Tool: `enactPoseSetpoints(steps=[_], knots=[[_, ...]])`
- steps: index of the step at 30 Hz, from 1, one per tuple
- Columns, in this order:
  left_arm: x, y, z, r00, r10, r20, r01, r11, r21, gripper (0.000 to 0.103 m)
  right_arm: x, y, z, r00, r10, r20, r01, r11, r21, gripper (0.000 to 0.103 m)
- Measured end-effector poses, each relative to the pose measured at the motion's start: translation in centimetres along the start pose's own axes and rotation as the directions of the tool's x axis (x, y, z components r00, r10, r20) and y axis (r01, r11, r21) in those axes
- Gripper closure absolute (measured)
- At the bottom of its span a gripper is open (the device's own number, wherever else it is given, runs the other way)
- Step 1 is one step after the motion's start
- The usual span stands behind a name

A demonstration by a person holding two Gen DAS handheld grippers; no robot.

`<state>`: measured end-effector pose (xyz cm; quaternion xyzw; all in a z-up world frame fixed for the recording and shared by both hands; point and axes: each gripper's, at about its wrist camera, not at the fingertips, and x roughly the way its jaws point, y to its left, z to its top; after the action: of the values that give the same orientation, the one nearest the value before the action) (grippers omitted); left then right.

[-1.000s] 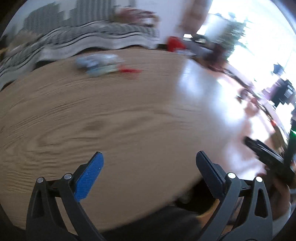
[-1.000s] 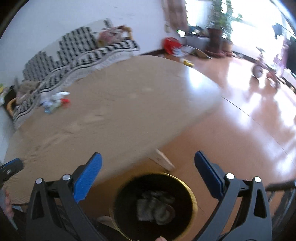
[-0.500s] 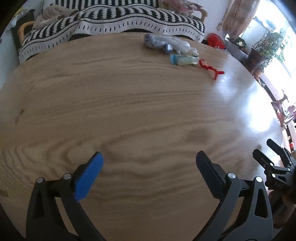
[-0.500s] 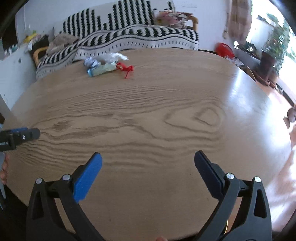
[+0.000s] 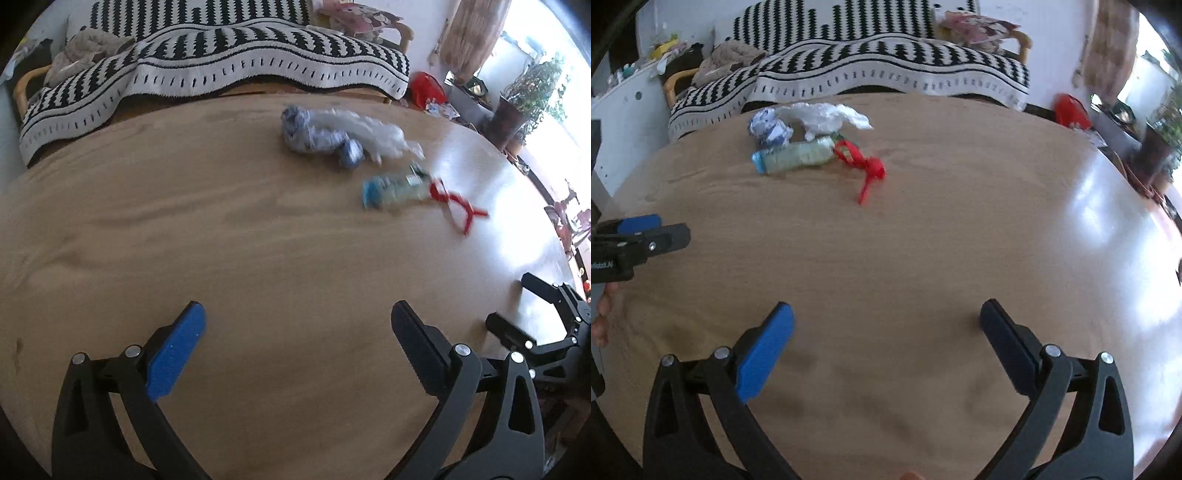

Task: Collect trash
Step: 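Move both grippers back over the table toward the remaining trash, then grasp the blue foil wrapper with the left gripper while the right grasps the red ribbon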

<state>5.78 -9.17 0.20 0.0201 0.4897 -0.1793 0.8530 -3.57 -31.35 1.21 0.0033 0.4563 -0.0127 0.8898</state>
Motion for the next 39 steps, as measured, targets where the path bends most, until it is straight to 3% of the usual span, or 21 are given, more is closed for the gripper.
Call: enactPoseSetpoints(steps=[5, 12, 20, 21, 24, 26, 27, 28, 29, 30, 31, 39], knots=[[1.9, 1.1, 4.5, 0.999, -0.034, -0.026, 0.031, 0.995, -0.096, 0.006, 2.4, -0.3, 3.6, 1.000, 0.002, 0.001, -0.002, 1.000, 0.000, 0.005], [4.0, -0.7, 9.6, 1.000, -0.020, -0.008, 0.019, 0.998, -0.059, 0.006, 4.1, -0.3, 6.4, 1.000, -0.010, 0.002, 0.010, 1.000, 0.019, 0.005], [6.8, -1.7, 11.4, 0.999, 0.025, -0.031, -0.025, 1.000, -0.003, 0.006, 4.4, -0.5, 6.9, 1.000, -0.007, 0.003, 0.007, 1.000, 0.020, 0.005], [7.0, -1.7, 11.5, 0.999, 0.022, -0.026, -0.022, 1.000, 0.008, 0.007, 4.4, -0.6, 6.9, 1.000, -0.008, 0.004, 0.008, 1.000, 0.022, 0.006], [6.8, -1.6, 11.7, 1.000, 0.023, 0.005, -0.023, 0.999, 0.049, 0.035, 4.2, -0.8, 7.0, 1.000, -0.016, 0.019, 0.015, 0.999, 0.046, 0.014], [6.8, -1.4, 11.9, 1.000, 0.021, 0.002, -0.021, 0.998, 0.061, 0.036, 4.2, -1.1, 7.2, 1.000, -0.005, 0.029, 0.003, 0.997, 0.072, 0.015], [6.9, -1.4, 12.0, 1.000, 0.020, 0.003, -0.020, 0.997, 0.075, 0.041, 4.3, -1.3, 7.5, 0.999, -0.004, 0.033, 0.002, 0.997, 0.081, 0.021], [6.8, -1.5, 12.1, 1.000, 0.017, 0.003, -0.017, 0.996, 0.088, 0.053, 4.3, -1.3, 7.7, 0.999, -0.003, 0.040, 0.000, 0.996, 0.087, 0.029], [6.8, -1.5, 12.1, 1.000, 0.015, 0.002, -0.015, 0.995, 0.096, 0.059, 4.3, -1.2, 7.8, 0.999, -0.006, 0.048, 0.002, 0.996, 0.088, 0.049], [6.7, -1.4, 12.1, 1.000, 0.009, 0.000, -0.009, 0.995, 0.098, 0.062, 4.3, -1.2, 8.1, 0.998, -0.021, 0.059, 0.016, 0.996, 0.085, 0.080], [6.5, -1.3, 12.0, 1.000, -0.003, -0.002, 0.003, 0.995, 0.101, 0.066, 4.3, -1.1, 8.1, 0.998, -0.028, 0.062, 0.023, 0.996, 0.082, 0.090], [3.6, -1.0, 10.5, 0.999, 0.019, 0.025, -0.022, 0.993, 0.114, 0.068, 2.9, -1.4, 7.1, 0.996, 0.024, 0.085, -0.035, 0.991, 0.129, 0.091]])
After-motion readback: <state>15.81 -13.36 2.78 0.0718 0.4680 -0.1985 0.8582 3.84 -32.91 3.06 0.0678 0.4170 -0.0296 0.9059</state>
